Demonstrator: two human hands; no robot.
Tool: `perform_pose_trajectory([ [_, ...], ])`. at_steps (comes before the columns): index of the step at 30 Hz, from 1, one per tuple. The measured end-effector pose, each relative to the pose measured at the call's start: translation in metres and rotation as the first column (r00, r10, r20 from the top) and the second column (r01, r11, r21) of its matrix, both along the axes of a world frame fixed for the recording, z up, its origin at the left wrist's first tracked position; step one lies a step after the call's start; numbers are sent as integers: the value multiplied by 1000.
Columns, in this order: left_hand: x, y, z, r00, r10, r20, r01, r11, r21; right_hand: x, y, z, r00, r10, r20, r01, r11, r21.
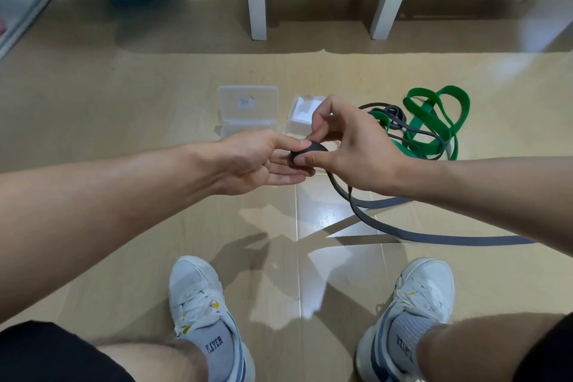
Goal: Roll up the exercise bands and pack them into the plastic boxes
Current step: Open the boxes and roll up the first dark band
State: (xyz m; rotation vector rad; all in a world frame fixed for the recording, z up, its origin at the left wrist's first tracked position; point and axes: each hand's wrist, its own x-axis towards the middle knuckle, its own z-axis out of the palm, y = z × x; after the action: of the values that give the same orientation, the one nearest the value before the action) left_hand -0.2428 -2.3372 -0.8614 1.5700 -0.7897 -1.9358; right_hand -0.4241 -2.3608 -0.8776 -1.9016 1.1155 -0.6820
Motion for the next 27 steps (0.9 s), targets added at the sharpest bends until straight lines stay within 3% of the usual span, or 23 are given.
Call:
perform_pose_trajectory([
  [5,-5,3,-3,996,-60,65,58,998,28,3,4,6,984,34,-176,-56,991,-122],
  [10,-6,2,-8,967,-101,234,100,995,15,7,6,6,943,90,-321,-165,963,-213],
  [16,-9,3,-18,943,-71,326,86,996,-32,5,9,5,936,91,-340,-172,961,-215],
  [27,6,-2,-12,998,-63,23,65,994,-93,1,5,1,996,-32,-81,24,995,-94],
])
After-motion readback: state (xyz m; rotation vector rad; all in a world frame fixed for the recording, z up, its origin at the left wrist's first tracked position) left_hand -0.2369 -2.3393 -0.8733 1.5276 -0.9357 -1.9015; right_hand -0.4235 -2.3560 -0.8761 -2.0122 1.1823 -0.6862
